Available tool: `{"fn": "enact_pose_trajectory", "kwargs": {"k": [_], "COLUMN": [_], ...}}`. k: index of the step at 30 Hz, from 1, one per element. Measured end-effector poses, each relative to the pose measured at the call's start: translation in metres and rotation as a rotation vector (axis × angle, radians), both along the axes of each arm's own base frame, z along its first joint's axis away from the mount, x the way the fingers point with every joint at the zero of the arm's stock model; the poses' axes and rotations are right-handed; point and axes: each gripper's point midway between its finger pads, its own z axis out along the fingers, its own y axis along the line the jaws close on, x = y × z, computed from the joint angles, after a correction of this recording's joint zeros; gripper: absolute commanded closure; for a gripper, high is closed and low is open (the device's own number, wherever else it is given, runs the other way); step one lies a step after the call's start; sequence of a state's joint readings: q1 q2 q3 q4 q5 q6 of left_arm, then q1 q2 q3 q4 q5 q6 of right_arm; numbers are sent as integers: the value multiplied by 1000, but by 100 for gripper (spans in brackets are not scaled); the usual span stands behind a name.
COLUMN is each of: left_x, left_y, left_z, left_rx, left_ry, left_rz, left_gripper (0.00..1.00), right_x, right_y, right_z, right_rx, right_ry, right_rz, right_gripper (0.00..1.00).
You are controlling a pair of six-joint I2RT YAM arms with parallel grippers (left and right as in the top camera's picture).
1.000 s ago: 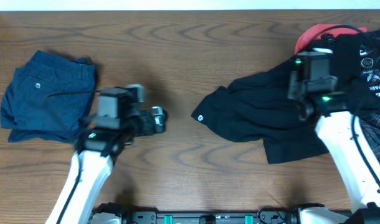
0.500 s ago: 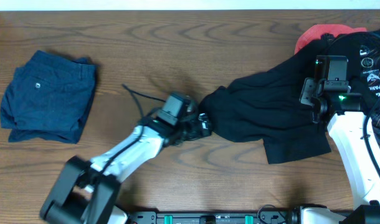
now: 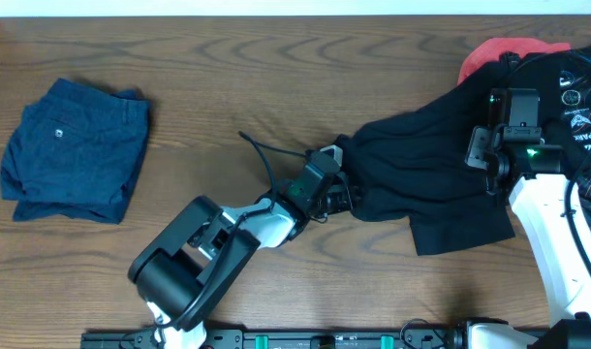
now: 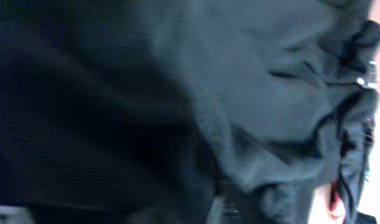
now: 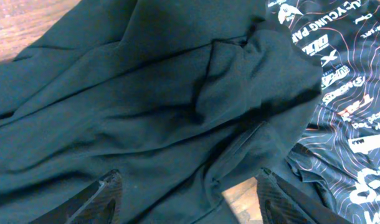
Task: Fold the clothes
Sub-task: 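Grasp the t-shirt's left edge with the left gripper and stretch it leftward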
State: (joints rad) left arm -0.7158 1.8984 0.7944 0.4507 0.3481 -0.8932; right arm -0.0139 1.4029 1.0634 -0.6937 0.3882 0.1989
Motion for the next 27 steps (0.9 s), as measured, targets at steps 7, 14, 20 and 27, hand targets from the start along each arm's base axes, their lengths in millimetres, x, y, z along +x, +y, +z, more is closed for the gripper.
{"fn": "enact_pose_trajectory", "kwargs": {"k": [7,14,20,27], "left_x": [43,126,144,66], "left_y": [42,165,265,231], "left_z": [23,135,130,63], "left_rx": [10,10,103,152], "left_ry": [-86,-381,-292,101], "left_rz": [91,341,540,356], "left_gripper": [94,46,2,2], "right_x": [0,0,-1,-1], "right_y": [0,0,0,0], "right_z": [0,0,0,-1], "right_rx": [0,0,0,3], "right_ry": [2,2,3,4], "right_rz": [0,0,0,2], "right_gripper": [32,32,31,30]}}
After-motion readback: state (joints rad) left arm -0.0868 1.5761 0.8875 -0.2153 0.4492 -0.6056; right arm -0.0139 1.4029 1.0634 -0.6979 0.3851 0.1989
